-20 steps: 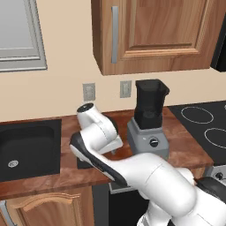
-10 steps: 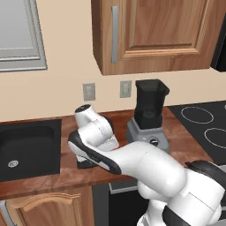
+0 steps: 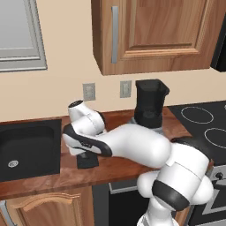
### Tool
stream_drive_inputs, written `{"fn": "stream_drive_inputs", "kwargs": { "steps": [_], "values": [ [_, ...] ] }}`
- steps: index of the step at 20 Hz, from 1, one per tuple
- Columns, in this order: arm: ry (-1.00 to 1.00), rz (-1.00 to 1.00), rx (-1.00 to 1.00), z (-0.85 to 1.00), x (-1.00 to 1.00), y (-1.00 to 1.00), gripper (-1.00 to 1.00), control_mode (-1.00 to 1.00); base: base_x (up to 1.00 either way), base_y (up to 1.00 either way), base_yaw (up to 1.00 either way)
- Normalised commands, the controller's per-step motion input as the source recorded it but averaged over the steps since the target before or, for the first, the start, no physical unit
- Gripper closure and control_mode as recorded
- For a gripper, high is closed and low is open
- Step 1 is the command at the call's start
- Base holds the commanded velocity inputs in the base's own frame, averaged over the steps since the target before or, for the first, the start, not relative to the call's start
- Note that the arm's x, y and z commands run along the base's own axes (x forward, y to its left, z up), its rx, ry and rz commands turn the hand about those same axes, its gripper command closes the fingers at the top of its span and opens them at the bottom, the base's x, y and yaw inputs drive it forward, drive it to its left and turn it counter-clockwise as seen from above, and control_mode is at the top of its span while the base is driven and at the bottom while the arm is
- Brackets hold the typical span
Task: Close the lid blender by securely placing the lid on top.
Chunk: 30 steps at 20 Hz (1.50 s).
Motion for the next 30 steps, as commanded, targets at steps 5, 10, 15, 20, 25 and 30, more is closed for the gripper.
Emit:
{"fn": "stream_drive_inputs", "kwargs": {
  "steps": [5,10,15,20,25,30],
  "values": [
    [0.00,0.00,0.00,-0.16,0.27,0.21,-1.00,-1.00,0.00,0.00,0.00],
    [0.00,0.00,0.00,-0.23,0.23,0.00,-1.00,-1.00,0.00,0.00,0.00],
    [0.00,0.00,0.00,-0.26,0.04,0.00,-1.00,-1.00,0.00,0.00,0.00],
    [-0.01,0.00,0.00,-0.27,0.04,0.00,-1.00,-1.00,0.00,0.00,0.00],
    [0.00,0.00,0.00,-0.22,0.15,0.01,-1.00,-1.00,0.00,0.00,0.00],
    [0.00,0.00,0.00,-0.22,0.19,0.00,-1.00,-1.00,0.00,0.00,0.00]
  ]
}}
